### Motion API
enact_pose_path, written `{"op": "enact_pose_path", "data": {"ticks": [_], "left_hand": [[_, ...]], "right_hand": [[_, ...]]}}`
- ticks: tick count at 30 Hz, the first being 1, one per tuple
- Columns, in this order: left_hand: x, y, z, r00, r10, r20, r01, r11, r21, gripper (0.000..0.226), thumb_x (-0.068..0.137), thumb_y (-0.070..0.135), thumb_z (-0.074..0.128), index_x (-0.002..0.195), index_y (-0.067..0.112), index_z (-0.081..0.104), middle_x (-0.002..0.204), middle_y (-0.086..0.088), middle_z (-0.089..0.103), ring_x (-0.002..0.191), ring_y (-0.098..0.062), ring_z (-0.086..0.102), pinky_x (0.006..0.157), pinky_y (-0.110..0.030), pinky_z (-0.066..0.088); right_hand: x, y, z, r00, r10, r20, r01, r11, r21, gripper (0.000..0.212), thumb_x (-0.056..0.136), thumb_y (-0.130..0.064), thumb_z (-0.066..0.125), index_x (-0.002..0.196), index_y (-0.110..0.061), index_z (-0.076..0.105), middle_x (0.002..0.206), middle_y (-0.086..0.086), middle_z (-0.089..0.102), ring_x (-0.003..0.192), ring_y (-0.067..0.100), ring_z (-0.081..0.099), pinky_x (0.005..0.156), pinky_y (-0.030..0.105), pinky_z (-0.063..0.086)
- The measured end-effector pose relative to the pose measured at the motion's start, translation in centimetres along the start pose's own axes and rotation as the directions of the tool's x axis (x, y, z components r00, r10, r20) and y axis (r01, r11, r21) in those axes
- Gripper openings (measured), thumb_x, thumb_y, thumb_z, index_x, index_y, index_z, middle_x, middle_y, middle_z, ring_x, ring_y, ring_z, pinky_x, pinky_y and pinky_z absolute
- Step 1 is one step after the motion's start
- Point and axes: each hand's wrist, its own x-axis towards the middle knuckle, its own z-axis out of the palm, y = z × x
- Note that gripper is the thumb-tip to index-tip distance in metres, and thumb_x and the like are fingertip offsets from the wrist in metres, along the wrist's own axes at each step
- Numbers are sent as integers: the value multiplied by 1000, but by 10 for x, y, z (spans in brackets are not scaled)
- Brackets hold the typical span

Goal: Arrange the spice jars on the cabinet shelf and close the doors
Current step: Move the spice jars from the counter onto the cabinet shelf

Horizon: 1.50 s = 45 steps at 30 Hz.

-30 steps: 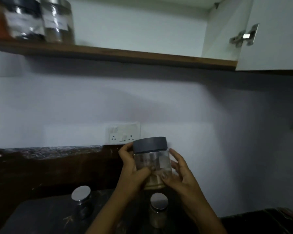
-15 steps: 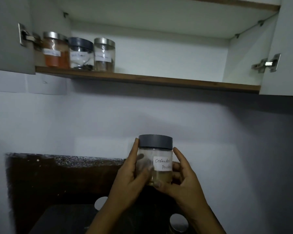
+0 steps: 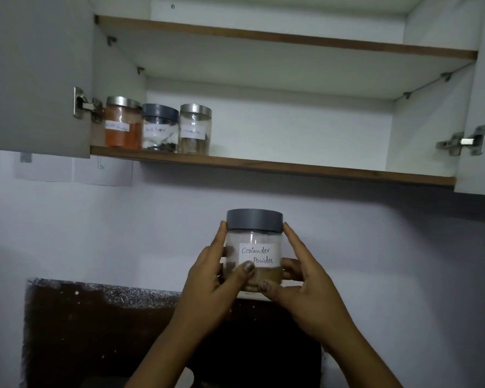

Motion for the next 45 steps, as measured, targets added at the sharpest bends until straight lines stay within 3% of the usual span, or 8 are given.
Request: {"op": "enact_pose_path", "data": {"ticks": [5,11,16,20,23,28,34,45], "left_hand": [[38,9,-6,997,75,-9,-74,993,93,45,71,66,43,112,59,26,106,42,38,83,33,48,59,3,42],[103,17,-26,973,220,-71,-194,944,266,71,79,58,39,144,39,19,114,12,42,93,9,52,68,-6,46],[159,28,-41,953,302,-34,-283,920,271,73,87,43,53,147,34,12,128,9,40,109,-2,51,86,-18,49],[198,30,-43,941,331,-68,-295,902,314,75,90,35,53,148,31,6,129,3,42,105,4,51,87,-13,47],[221,25,-37,937,338,-87,-301,909,289,78,91,25,54,148,32,1,130,0,51,112,-8,54,95,-37,50],[245,-2,-24,935,282,-216,-219,936,275,60,90,18,56,140,19,23,124,-6,59,104,-13,61,86,-32,55],[260,-23,-17,880,399,-258,-209,813,543,30,94,23,48,121,11,49,114,-8,54,102,-20,53,85,-34,48],[274,-29,-14,877,364,-313,-45,712,701,23,94,22,44,104,3,55,105,-13,60,96,-23,54,78,-28,40]], "right_hand": [[42,-5,1,995,-60,-77,52,994,-99,91,74,-28,76,144,-42,19,135,-9,53,105,1,49,74,8,42],[100,-29,-2,964,-235,-128,212,963,-167,87,76,-31,74,136,-52,15,120,-18,54,108,-1,46,68,1,39],[152,-50,-3,921,-362,-145,319,913,-254,89,76,-42,71,146,-42,16,125,-8,55,115,8,49,93,28,48],[194,-53,-6,888,-426,-174,365,882,-298,89,78,-35,73,146,-39,15,113,-15,57,93,-4,59,78,6,47],[219,-47,-4,886,-424,-189,314,847,-429,93,79,-47,67,148,-38,5,129,-2,55,117,15,50,93,28,49],[252,-28,0,906,-389,-165,221,769,-600,93,79,-63,55,147,-34,-2,135,-6,53,123,22,46,104,39,36],[277,-21,5,930,-304,-209,103,758,-644,63,77,-67,52,123,-26,37,118,-4,63,103,21,60,89,37,45],[294,-11,24,899,-360,-251,13,595,-804,58,88,-65,24,127,-25,39,106,3,68,110,29,48,83,45,24]]}}
